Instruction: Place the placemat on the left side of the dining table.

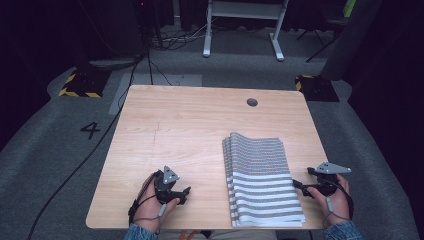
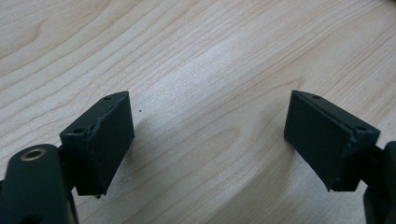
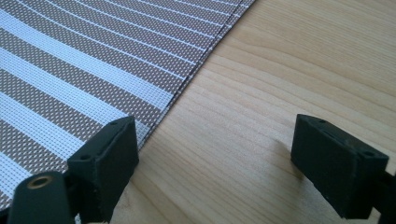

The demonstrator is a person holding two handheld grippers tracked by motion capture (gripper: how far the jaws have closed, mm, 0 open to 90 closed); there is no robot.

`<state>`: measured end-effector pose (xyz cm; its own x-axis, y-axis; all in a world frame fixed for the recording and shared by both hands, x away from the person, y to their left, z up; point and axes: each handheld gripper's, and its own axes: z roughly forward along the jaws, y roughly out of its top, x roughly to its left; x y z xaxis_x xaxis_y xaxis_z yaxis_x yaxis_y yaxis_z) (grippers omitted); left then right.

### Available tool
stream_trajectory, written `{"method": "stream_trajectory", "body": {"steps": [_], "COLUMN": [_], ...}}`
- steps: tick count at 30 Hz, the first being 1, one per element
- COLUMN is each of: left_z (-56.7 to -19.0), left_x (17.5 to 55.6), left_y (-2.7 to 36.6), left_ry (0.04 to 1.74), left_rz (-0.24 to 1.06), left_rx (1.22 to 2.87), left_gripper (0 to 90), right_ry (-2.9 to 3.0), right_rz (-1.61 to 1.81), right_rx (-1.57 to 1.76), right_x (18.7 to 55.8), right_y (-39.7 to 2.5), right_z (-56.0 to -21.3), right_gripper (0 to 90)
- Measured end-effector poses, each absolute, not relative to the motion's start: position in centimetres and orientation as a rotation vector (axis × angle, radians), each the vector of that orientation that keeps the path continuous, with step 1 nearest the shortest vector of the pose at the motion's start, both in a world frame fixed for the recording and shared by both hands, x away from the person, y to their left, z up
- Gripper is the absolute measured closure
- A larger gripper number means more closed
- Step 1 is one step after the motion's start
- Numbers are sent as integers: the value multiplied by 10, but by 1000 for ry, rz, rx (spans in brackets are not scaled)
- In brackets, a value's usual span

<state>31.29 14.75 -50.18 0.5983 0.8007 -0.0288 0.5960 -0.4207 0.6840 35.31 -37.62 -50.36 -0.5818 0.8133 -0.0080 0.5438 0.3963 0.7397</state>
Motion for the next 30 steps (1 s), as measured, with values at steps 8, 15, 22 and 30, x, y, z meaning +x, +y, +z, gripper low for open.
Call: {"method": "stream_trajectory", "body": {"steps": [8,15,22,30], "left_z": [-485,-465,-447,-435], "left_x": [312,311,310,319], "left_y": [148,137,120,95], "left_ry": [1126,1055,991,927], "left_rz": [307,287,279,254], "left_rx": [2184,2120,2126,2092], "left_gripper": [350,350,351,352], "right_ry": [2289,2285,2286,2285], "right_rz": [1007,1004,1001,1000], "right_rx": [1171,1179,1175,1176], "right_x": [353,353,353,353], "right_y": [-376,-376,-376,-376], "right_z": [-504,-503,-504,-504], "right_gripper": [151,153,155,156]}}
